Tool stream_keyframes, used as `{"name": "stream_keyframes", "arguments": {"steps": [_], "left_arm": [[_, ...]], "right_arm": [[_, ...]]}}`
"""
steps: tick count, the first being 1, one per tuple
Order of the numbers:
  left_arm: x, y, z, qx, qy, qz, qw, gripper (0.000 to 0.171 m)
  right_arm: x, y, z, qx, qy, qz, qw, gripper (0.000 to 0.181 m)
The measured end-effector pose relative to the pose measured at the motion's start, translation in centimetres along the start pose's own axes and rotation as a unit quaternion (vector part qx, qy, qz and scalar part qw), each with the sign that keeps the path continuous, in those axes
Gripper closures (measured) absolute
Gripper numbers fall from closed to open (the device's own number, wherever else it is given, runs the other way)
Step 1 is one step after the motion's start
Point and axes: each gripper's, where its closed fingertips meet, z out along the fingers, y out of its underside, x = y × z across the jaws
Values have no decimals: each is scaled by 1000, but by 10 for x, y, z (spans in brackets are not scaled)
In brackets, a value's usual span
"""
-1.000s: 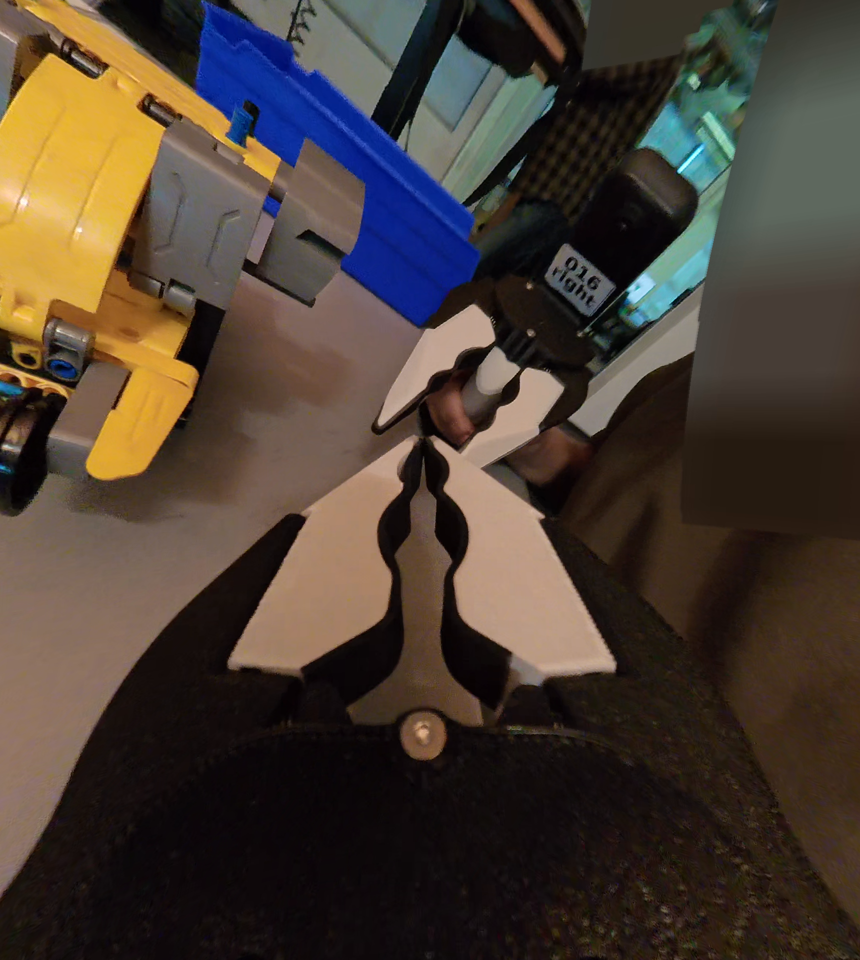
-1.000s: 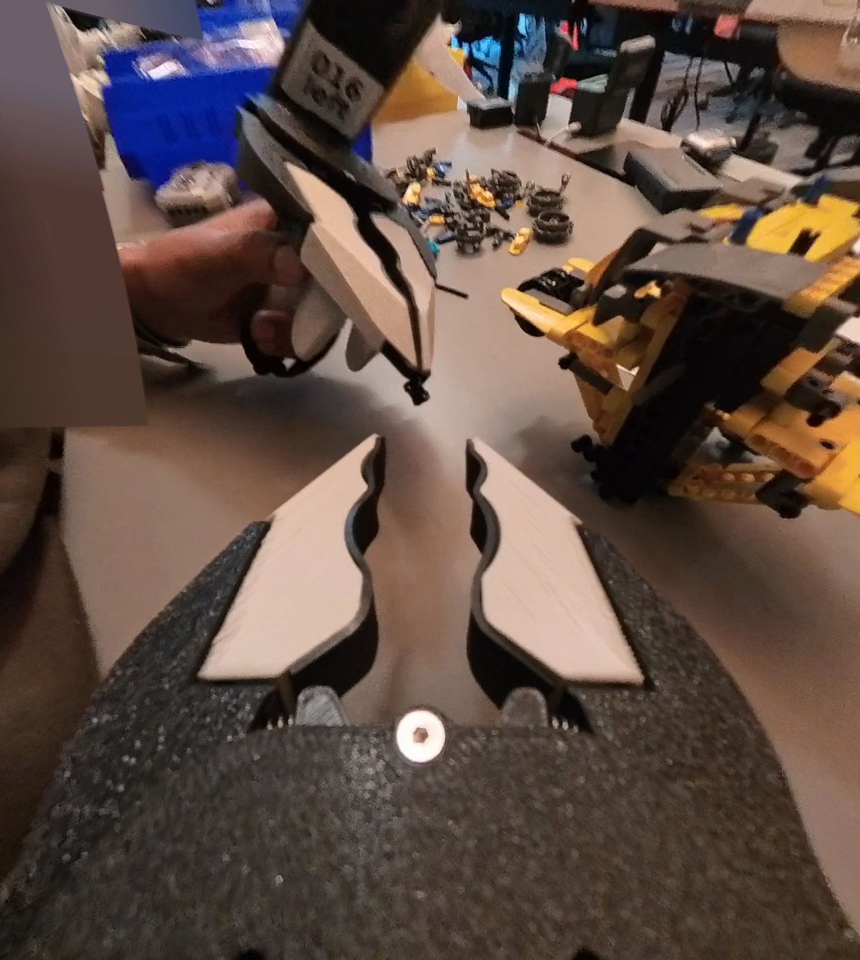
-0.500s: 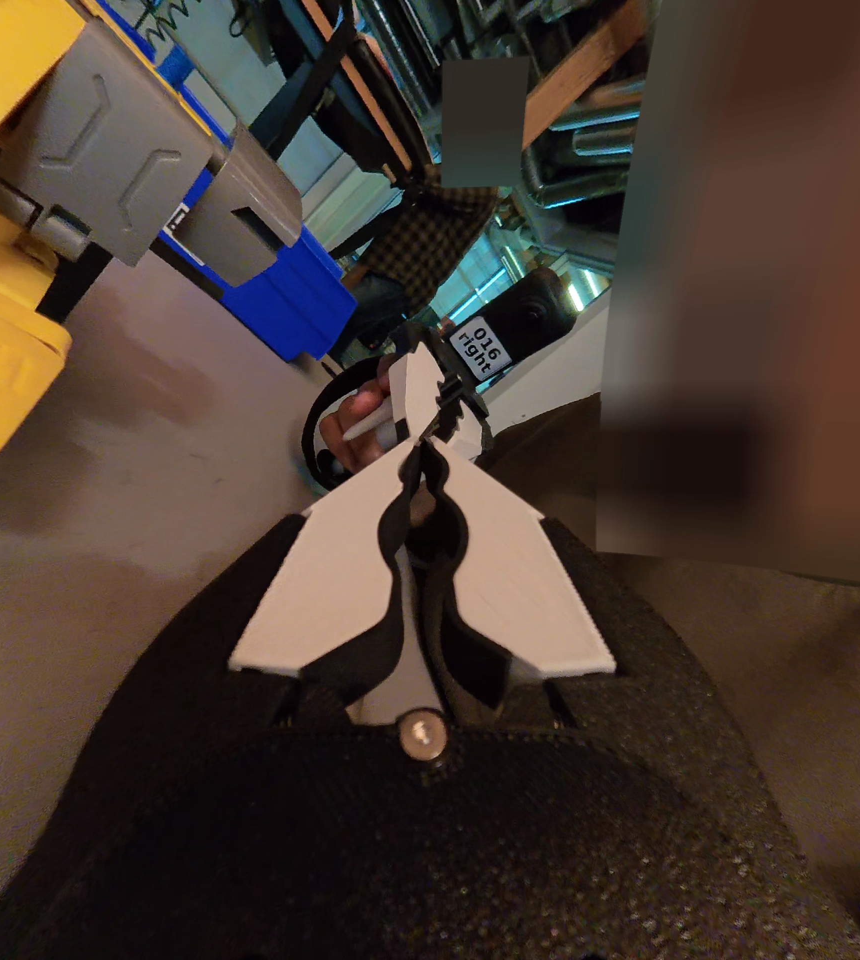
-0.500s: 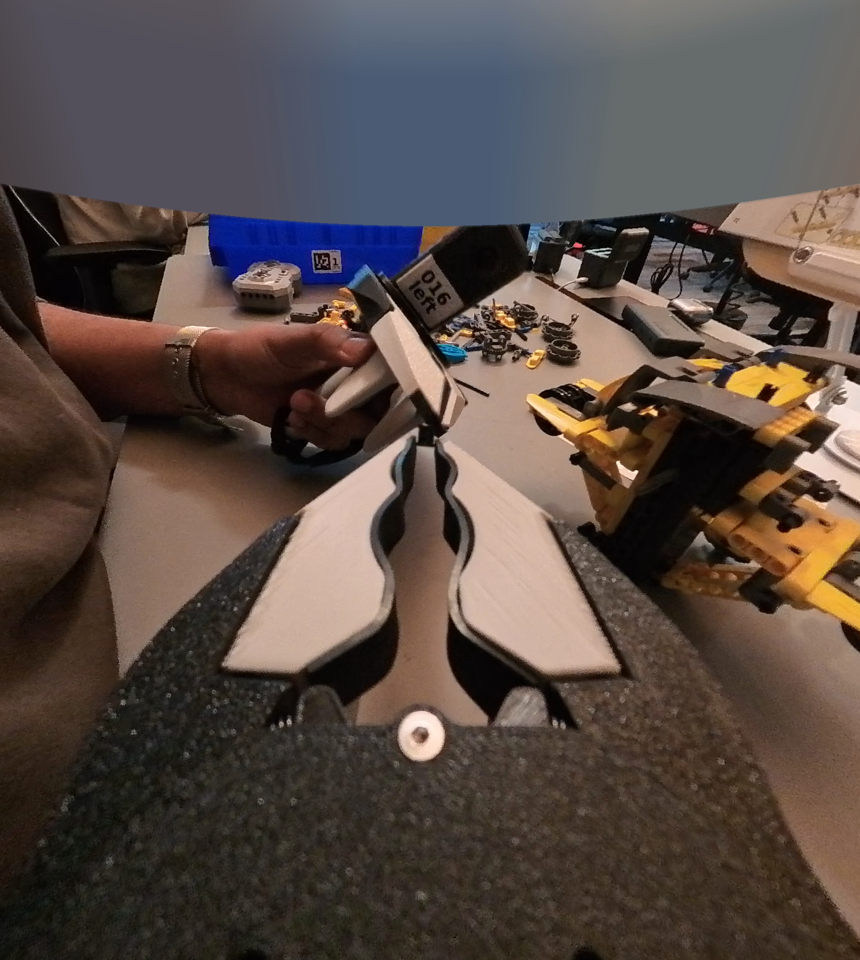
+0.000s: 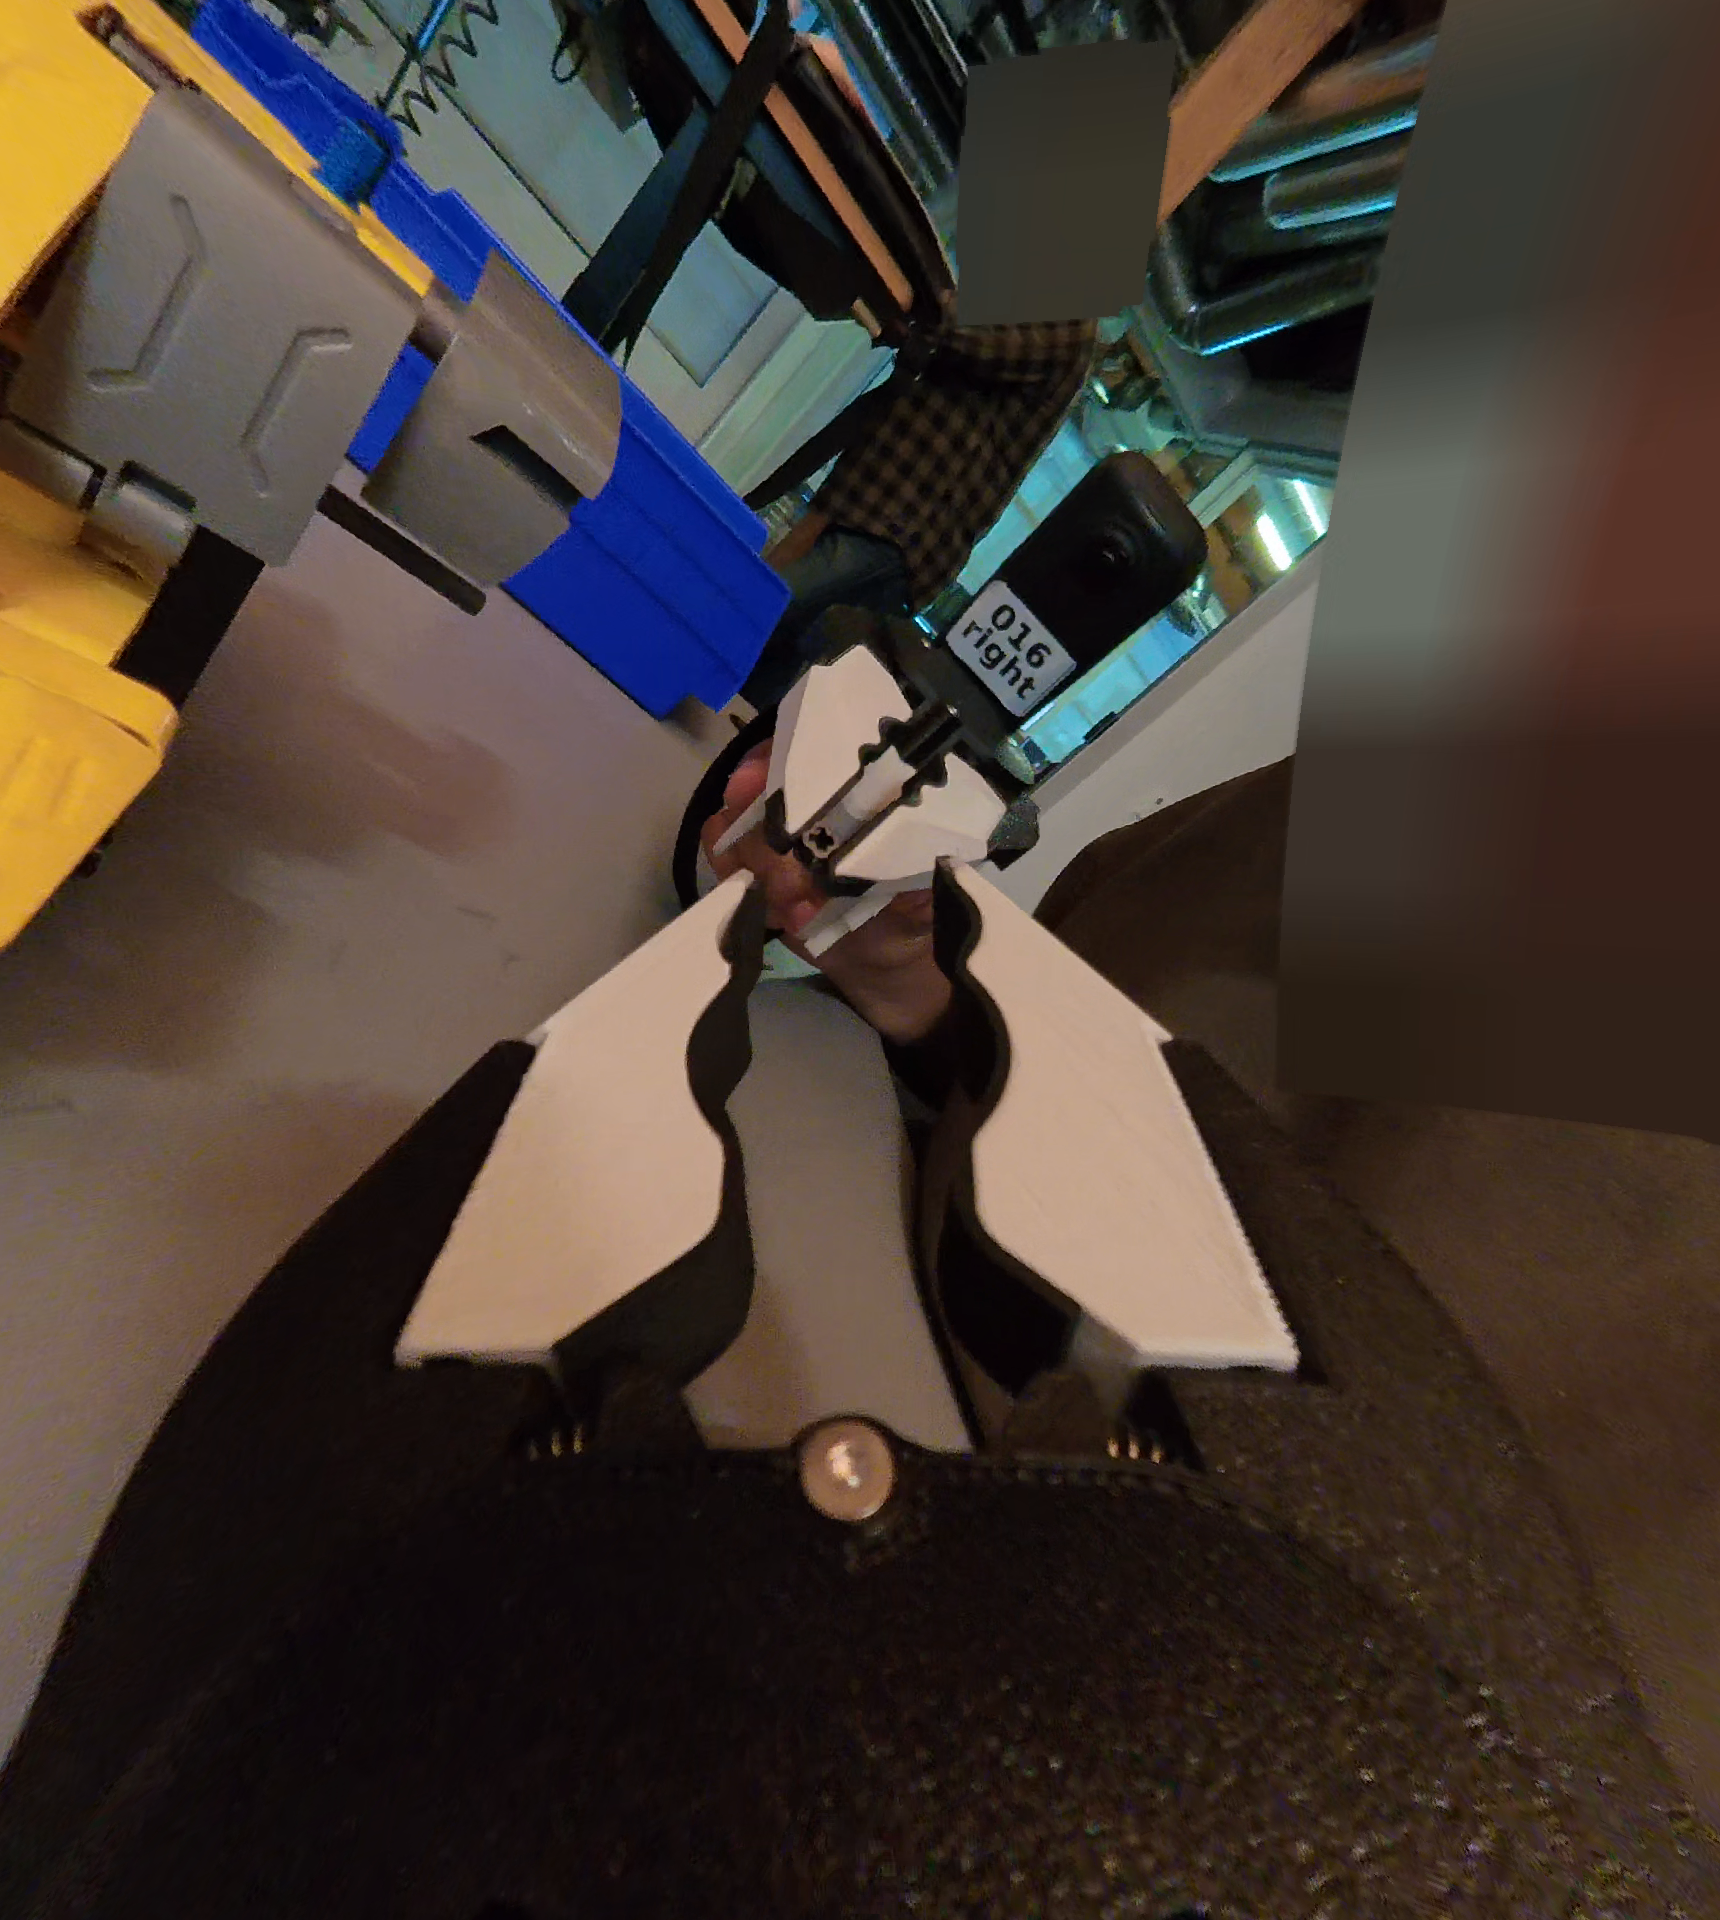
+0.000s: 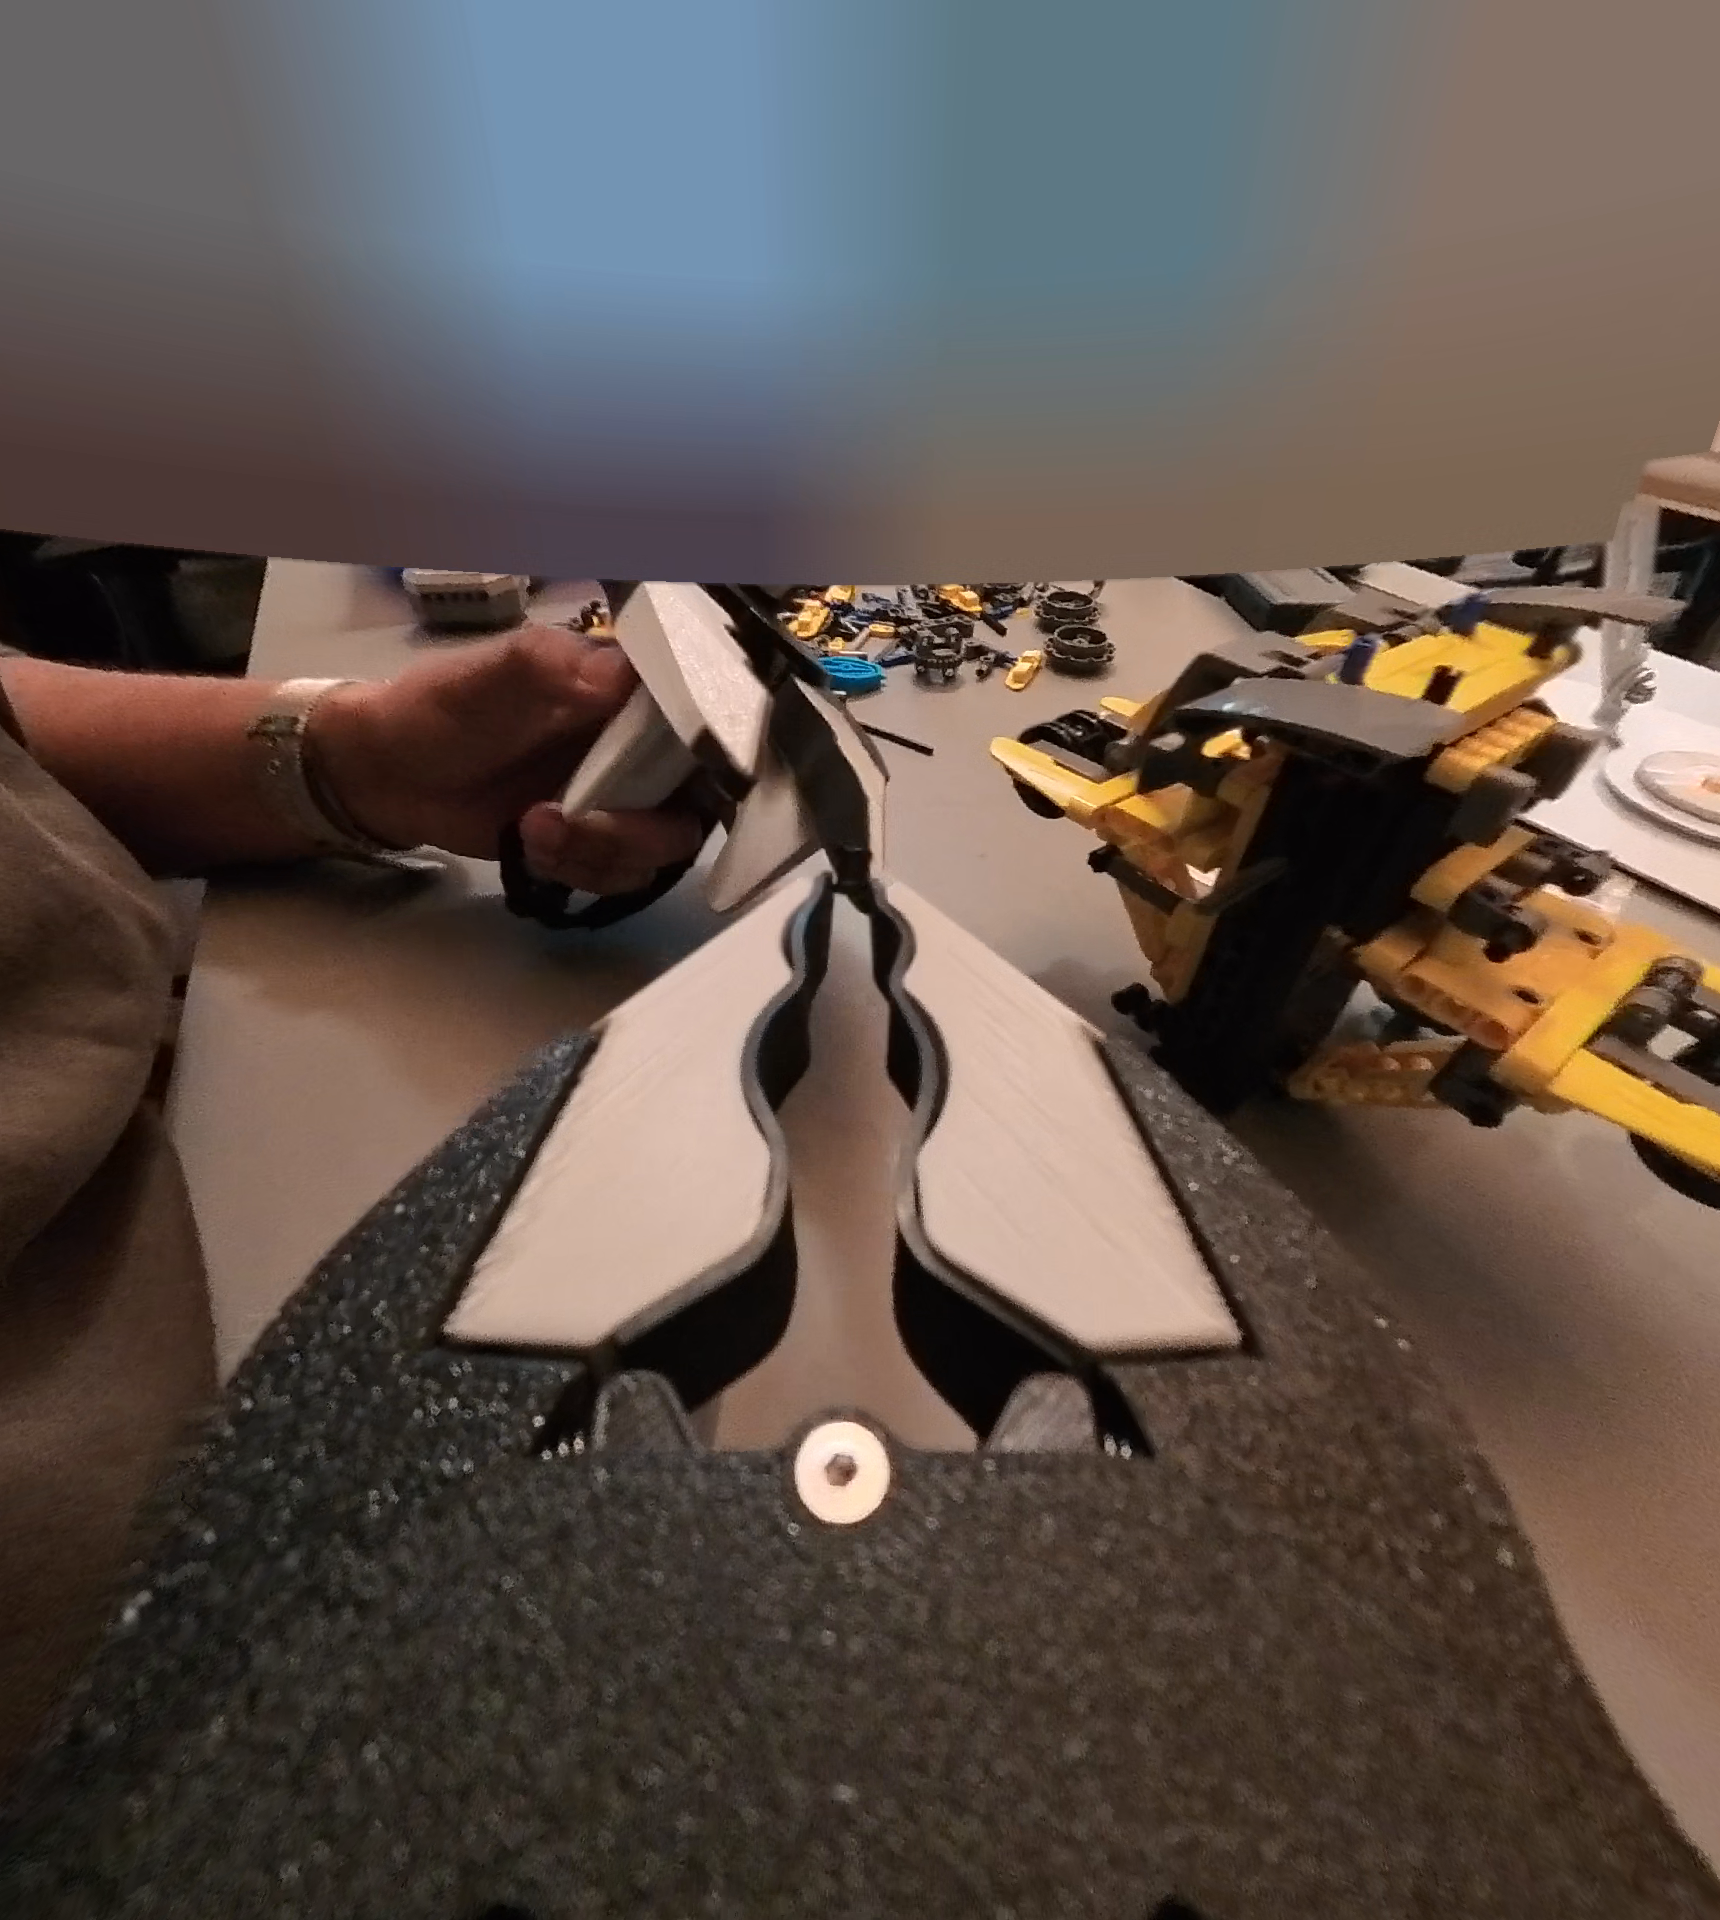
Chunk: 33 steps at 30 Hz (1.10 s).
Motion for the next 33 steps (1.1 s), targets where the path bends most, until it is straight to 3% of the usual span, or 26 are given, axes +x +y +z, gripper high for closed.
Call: {"name": "stream_keyframes", "arguments": {"steps": [9, 16, 19, 21, 27, 33], "left_arm": [[-10, 3, 0, -9, -34, 7, 999, 163], [-7, 3, 1, -5, -22, -9, 1000, 168], [0, 1, 2, 14, 14, -36, 999, 168], [3, -1, 4, 28, 39, -62, 997, 169], [6, -6, 4, 62, 69, -98, 991, 168], [3, -9, 0, 75, 64, -104, 990, 168]], "right_arm": [[-5, 6, 6, -26, 13, -48, 998, 175], [-5, 5, 5, -21, 11, -52, 998, 175], [-1, 1, 6, -12, 33, -74, 997, 157], [0, 0, 6, -11, 45, -100, 994, 154], [0, -12, 1, 12, 94, -180, 979, 161], [-4, -13, 1, 14, 97, -200, 975, 175]]}}
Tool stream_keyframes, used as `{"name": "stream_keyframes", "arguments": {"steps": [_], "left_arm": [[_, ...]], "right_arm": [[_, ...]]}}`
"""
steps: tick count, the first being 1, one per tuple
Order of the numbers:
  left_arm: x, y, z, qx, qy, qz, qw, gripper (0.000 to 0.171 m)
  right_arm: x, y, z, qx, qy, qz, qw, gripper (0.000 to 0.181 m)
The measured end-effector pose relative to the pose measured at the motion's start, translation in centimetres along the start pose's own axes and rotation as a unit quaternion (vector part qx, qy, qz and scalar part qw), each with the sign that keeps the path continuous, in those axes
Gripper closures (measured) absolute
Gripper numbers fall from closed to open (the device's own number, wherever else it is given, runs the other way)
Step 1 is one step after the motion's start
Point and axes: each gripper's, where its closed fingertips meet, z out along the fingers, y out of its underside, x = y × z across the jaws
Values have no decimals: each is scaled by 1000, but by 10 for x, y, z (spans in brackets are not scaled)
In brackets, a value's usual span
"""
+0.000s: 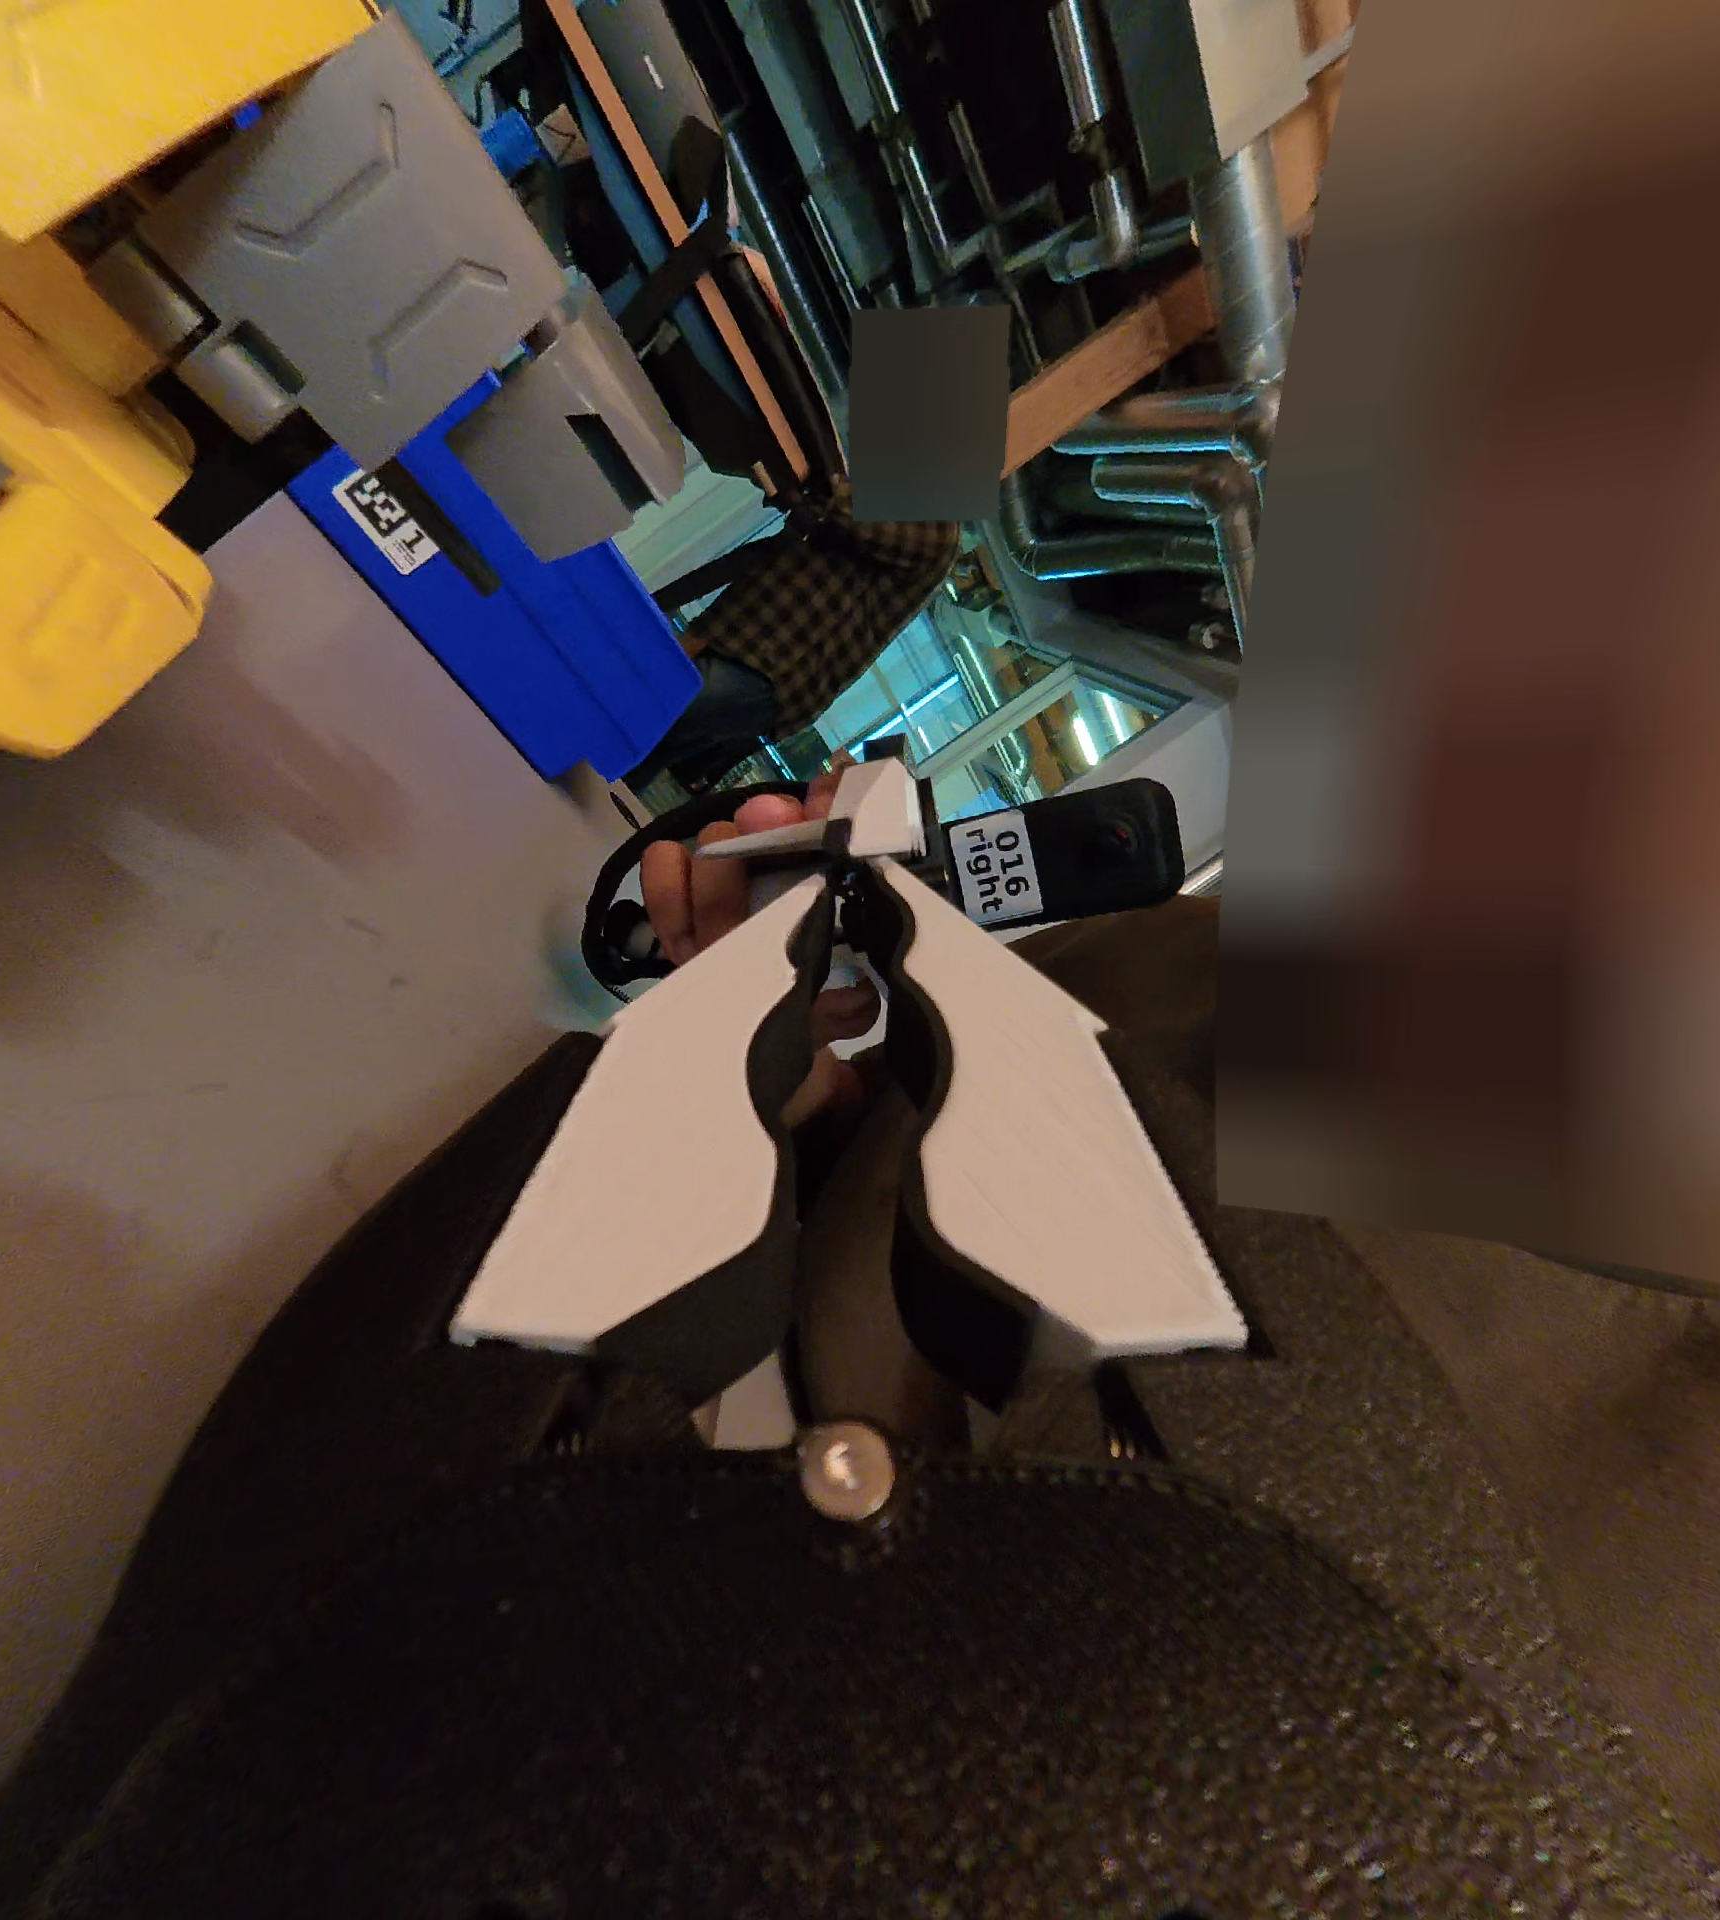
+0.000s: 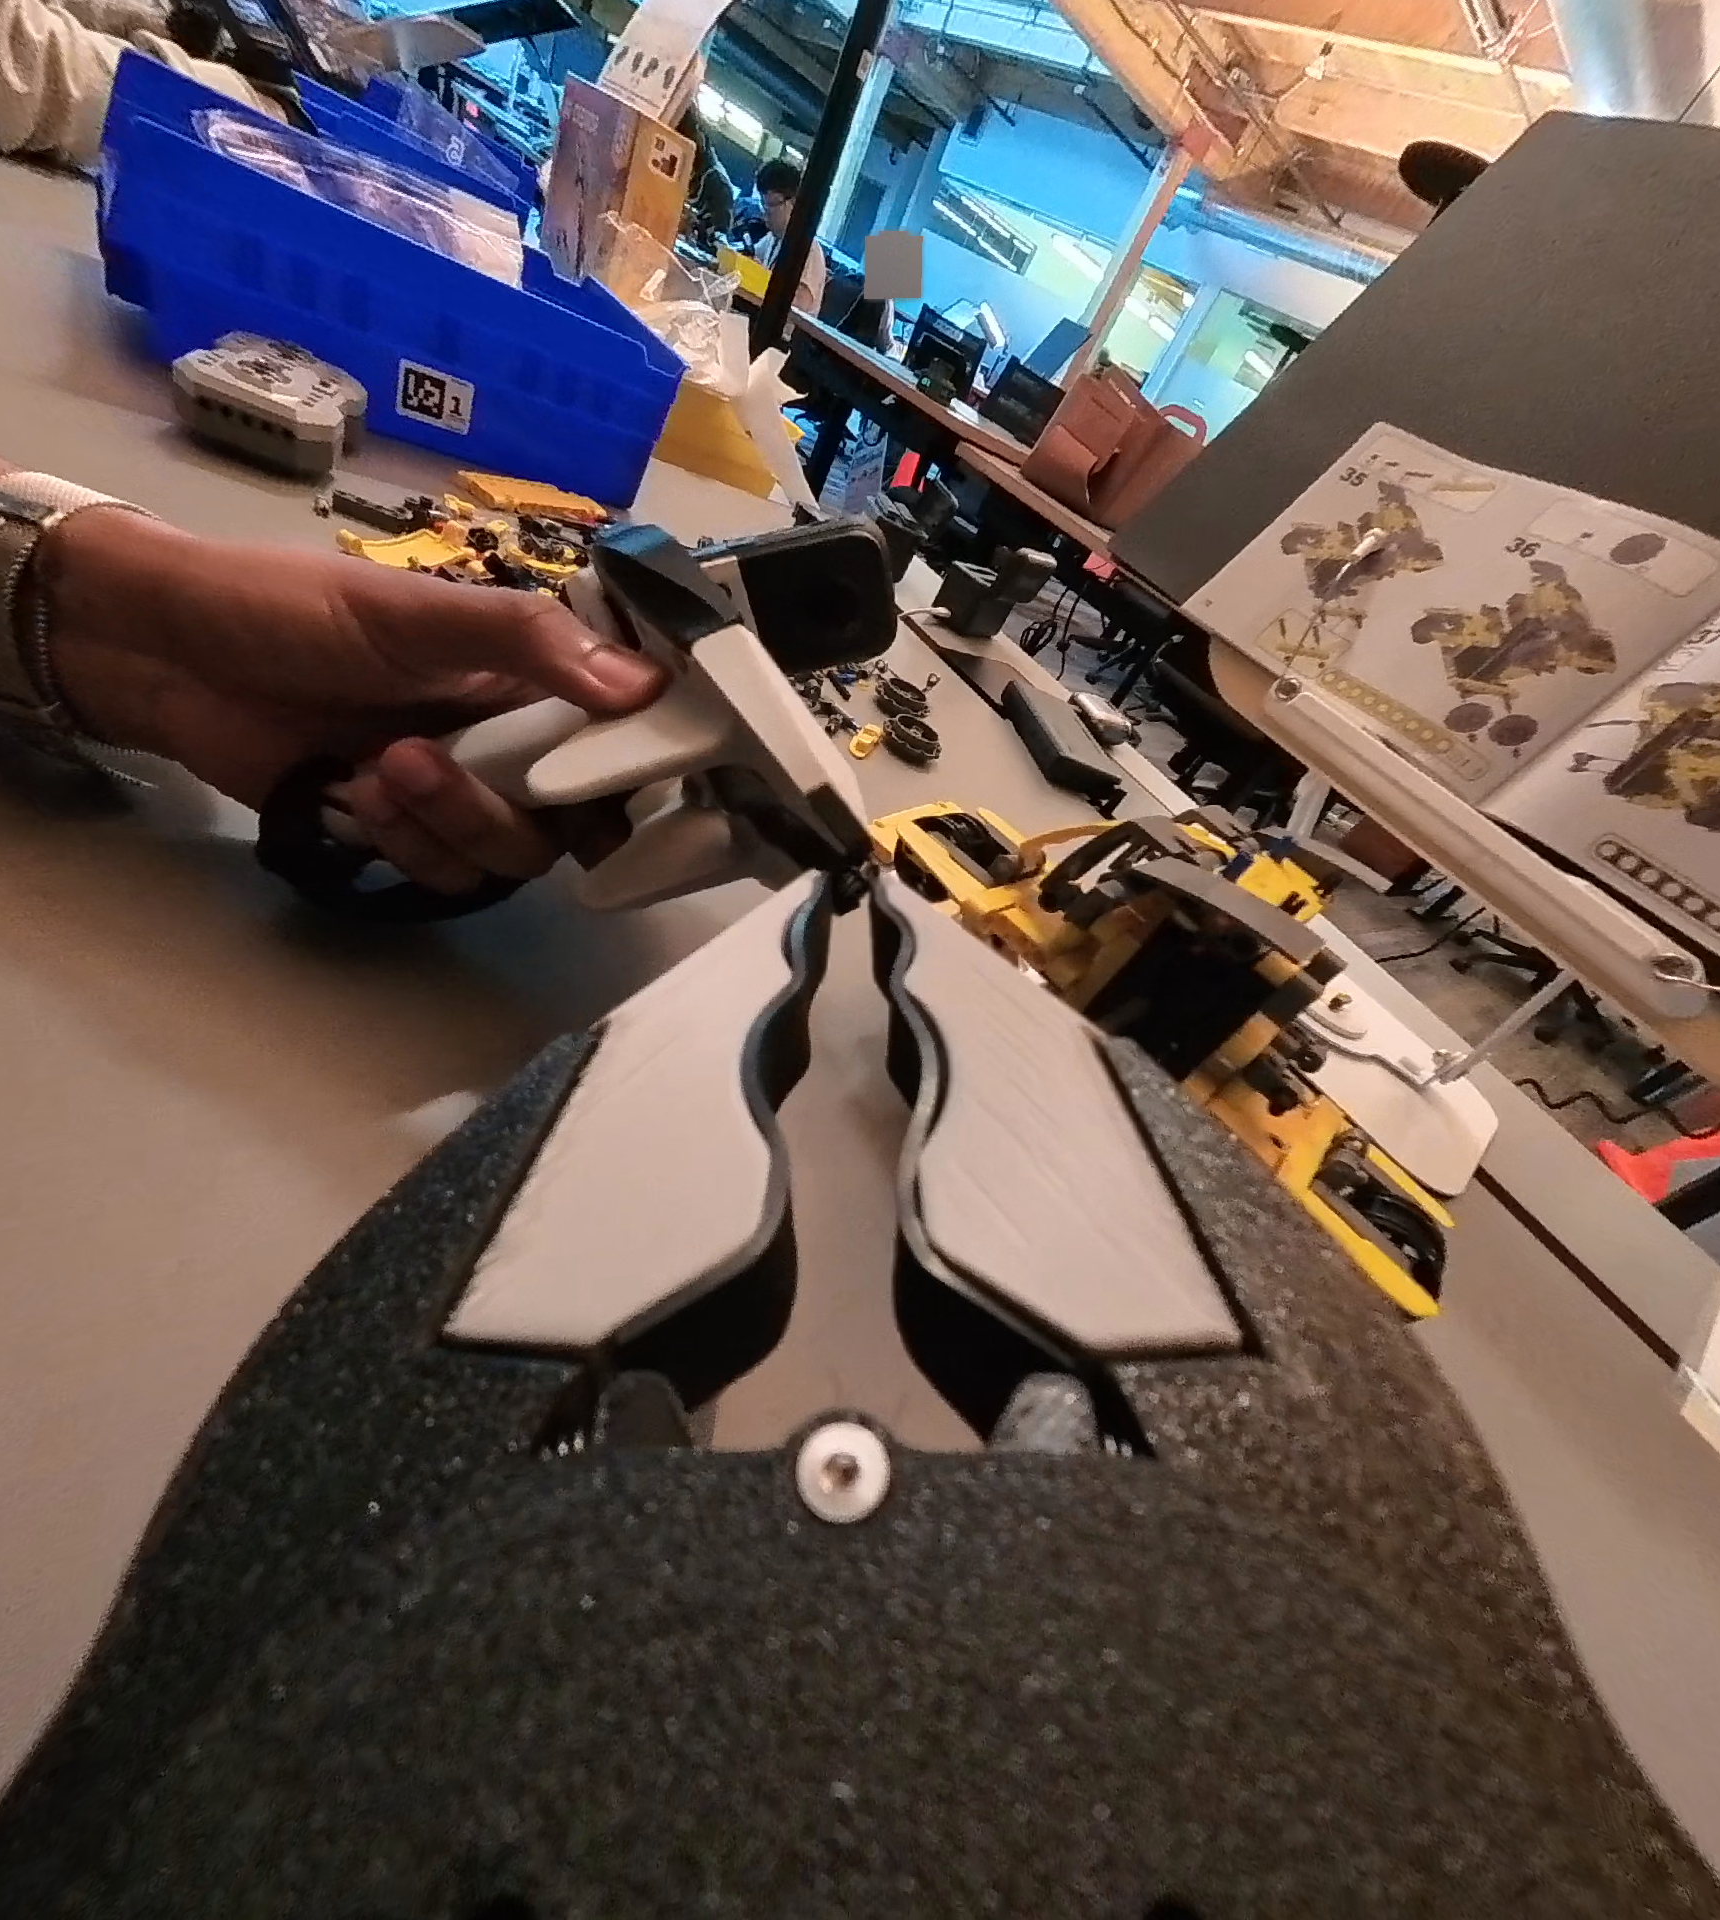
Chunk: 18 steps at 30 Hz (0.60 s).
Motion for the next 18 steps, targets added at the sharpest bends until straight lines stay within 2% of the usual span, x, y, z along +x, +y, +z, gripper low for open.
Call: {"name": "stream_keyframes", "arguments": {"steps": [8, 14, 18], "left_arm": [[-3, 1, 0, -4, -7, -6, 1000, 168], [-4, 2, 1, -20, -35, 27, 999, 169], [-5, 0, 2, -13, -45, 41, 998, 169]], "right_arm": [[-1, 4, -1, -9, -5, 7, 1000, 179], [2, 5, -2, -4, -25, 61, 998, 180], [3, 6, -2, -4, -19, 60, 998, 179]]}}
